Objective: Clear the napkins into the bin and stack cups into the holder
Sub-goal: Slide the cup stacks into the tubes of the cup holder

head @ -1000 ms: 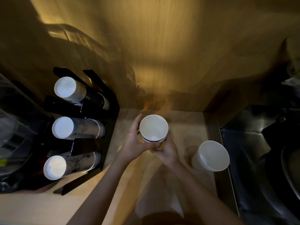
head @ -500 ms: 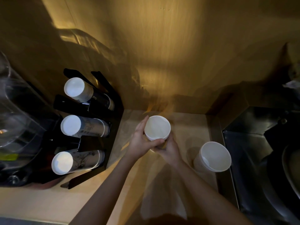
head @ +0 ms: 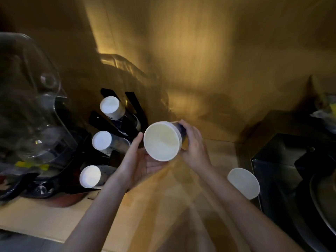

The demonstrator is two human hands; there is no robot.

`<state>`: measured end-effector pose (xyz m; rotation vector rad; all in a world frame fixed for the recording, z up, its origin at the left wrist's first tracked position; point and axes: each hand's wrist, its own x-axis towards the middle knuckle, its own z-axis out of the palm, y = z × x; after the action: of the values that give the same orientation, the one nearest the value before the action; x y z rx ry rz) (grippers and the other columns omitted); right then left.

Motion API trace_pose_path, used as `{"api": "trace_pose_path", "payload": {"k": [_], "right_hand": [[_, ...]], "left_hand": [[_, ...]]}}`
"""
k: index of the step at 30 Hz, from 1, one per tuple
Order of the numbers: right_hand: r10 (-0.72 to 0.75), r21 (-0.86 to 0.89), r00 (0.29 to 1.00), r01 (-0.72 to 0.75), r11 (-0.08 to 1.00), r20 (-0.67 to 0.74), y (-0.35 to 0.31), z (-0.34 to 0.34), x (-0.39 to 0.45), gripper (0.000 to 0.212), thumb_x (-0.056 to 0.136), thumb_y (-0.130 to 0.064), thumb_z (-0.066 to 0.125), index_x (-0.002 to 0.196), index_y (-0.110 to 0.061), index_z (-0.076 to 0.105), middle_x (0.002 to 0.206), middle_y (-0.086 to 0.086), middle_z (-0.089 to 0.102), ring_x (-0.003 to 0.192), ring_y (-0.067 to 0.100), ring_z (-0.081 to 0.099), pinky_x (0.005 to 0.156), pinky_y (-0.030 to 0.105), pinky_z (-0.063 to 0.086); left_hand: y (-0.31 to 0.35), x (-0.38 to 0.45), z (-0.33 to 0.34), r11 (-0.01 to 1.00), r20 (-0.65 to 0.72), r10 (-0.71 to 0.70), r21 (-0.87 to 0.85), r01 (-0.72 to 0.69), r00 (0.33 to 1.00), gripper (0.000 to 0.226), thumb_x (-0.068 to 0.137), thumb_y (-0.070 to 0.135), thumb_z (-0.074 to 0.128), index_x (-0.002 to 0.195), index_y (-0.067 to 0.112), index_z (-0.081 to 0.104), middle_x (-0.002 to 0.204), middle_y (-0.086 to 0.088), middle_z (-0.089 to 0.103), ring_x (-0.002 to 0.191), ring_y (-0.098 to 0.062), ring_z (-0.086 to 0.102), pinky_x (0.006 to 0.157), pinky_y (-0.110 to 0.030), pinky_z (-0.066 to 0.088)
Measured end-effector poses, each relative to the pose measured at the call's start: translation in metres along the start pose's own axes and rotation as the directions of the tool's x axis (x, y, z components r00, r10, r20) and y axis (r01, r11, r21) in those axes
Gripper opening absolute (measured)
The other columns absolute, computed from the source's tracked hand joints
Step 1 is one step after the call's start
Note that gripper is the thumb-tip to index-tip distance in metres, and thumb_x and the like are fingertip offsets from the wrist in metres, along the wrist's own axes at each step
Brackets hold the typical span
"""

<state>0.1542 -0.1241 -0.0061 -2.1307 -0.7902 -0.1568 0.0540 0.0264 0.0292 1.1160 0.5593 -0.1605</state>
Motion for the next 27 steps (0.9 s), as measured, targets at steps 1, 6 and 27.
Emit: {"api": "trace_pose_path", "payload": {"k": [1, 6, 27], "right_hand": [[-0.079, -0.031, 0.997, 0.079, 0.996, 0.008, -0.007, -0.005, 0.002, 0.081, 0.063, 0.0, 0.072, 0.132, -0.019, 0.034, 0.139, 0.008, 0.048, 0.129, 0.028, 0.041, 0.105, 0.042, 0.039], [-0.372, -0.186, 0.928, 0.369, 0.911, 0.022, -0.04, -0.011, 0.006, 0.072, 0.077, -0.004, 0.063, 0.136, -0.018, 0.026, 0.148, 0.011, 0.036, 0.139, 0.028, 0.029, 0.111, 0.048, 0.032], [0.078, 0.409, 0.926, -0.238, 0.881, 0.37, -0.141, 0.017, 0.019, 0.084, 0.056, -0.047, 0.081, 0.128, -0.031, 0.04, 0.128, -0.008, 0.057, 0.115, 0.007, 0.055, 0.099, 0.037, 0.048]], "left_hand": [[0.004, -0.007, -0.006, 0.996, 0.069, -0.077, -0.042, 0.08, 0.995, 0.064, 0.083, 0.066, 0.026, 0.1, 0.016, 0.062, 0.1, -0.021, 0.069, 0.076, -0.029, 0.071, 0.065, -0.033, 0.06], [0.011, -0.031, -0.026, 0.984, 0.262, -0.115, -0.103, 0.147, 0.958, 0.061, 0.063, 0.062, 0.06, 0.107, 0.02, 0.065, 0.112, -0.018, 0.067, 0.091, -0.034, 0.068, 0.073, -0.035, 0.059], [0.042, -0.083, -0.072, 0.591, -0.017, 0.712, 0.556, -0.585, 0.702, 0.073, 0.06, 0.027, 0.079, 0.125, 0.021, 0.045, 0.122, 0.009, 0.058, 0.112, 0.003, 0.057, 0.092, -0.016, 0.049]]}}
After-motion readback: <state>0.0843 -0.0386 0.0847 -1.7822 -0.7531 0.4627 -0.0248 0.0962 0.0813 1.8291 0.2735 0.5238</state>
